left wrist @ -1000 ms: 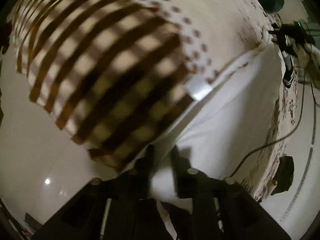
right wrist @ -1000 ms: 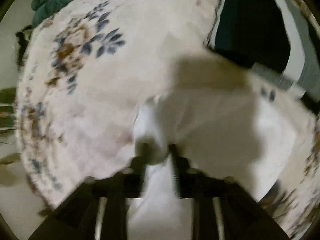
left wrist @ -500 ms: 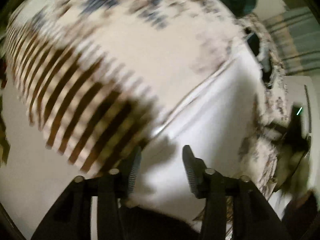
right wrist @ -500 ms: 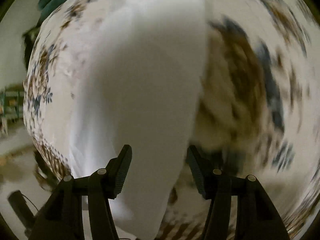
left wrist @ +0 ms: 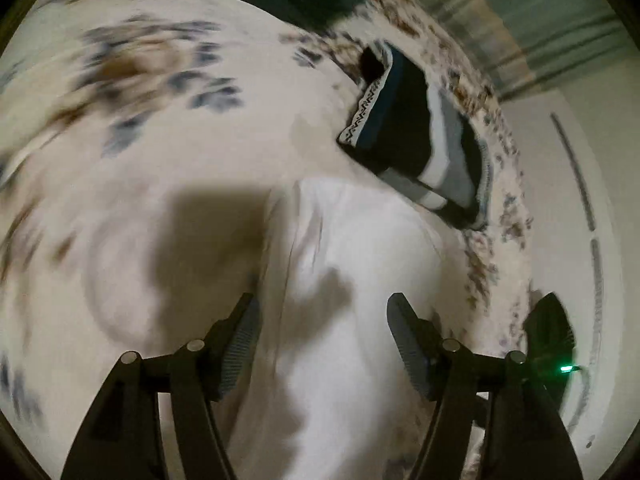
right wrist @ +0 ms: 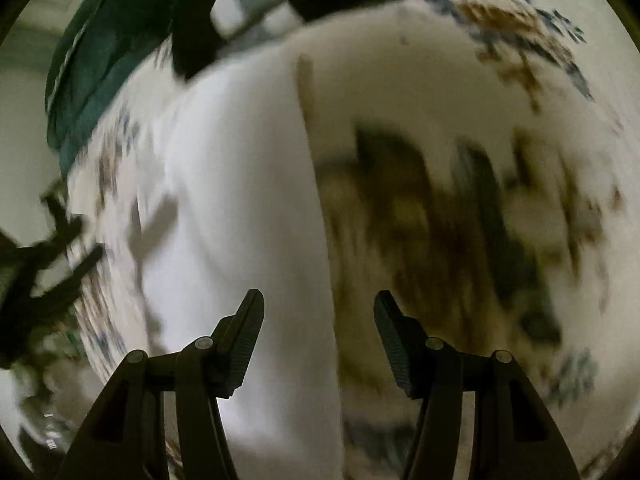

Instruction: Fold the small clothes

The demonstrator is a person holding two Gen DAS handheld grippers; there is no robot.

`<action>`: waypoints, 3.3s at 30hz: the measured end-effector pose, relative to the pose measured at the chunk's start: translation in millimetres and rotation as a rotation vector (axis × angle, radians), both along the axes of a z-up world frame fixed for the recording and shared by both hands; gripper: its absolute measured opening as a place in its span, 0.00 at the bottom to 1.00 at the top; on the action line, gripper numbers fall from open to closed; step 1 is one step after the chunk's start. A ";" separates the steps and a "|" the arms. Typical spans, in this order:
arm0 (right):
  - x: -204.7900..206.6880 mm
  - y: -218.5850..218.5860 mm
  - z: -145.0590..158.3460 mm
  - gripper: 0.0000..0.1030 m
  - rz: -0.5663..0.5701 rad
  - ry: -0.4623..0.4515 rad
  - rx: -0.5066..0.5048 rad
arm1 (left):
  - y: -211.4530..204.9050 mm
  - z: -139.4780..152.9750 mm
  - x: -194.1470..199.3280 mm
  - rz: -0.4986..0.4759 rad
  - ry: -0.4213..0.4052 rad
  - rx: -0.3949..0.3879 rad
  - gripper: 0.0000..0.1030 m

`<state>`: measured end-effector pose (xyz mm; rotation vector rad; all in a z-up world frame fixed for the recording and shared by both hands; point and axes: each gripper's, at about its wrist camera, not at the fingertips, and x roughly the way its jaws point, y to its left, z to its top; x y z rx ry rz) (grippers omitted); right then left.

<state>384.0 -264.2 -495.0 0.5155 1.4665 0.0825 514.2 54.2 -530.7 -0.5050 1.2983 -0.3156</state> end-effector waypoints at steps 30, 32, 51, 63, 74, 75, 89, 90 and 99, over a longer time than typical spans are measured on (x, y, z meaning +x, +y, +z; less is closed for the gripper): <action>160.9 -22.5 -91.0 0.63 -0.063 0.010 0.391 | 14.0 -67.9 75.4 -0.084 0.094 -0.296 0.65; 165.3 -16.3 -92.9 0.59 -0.067 -0.012 0.429 | 11.2 -63.6 77.5 -0.094 0.087 -0.273 0.65; 160.1 -15.1 -99.6 0.46 -0.011 0.041 0.464 | 45.8 -63.8 55.2 -0.051 0.122 -0.272 0.52; 156.4 -13.5 -102.3 0.46 0.024 0.051 0.446 | 36.9 -70.2 49.3 -0.060 0.146 -0.202 0.67; 155.2 -12.7 -92.6 0.10 0.004 -0.052 0.402 | -20.4 -30.1 67.0 -0.200 -0.062 -0.078 0.08; 153.8 -12.2 -88.4 0.09 0.006 -0.064 0.396 | -17.8 -23.0 64.5 -0.203 -0.080 -0.075 0.08; 73.8 16.6 23.1 0.08 0.128 -0.271 0.301 | -6.7 70.2 -16.9 -0.266 -0.240 -0.105 0.08; 61.8 19.8 29.0 0.08 0.140 -0.276 0.296 | -4.4 75.3 -31.4 -0.267 -0.235 -0.113 0.09; -84.8 29.3 21.4 0.43 0.304 -0.163 0.267 | 36.4 63.1 -173.0 -0.168 -0.065 -0.159 0.59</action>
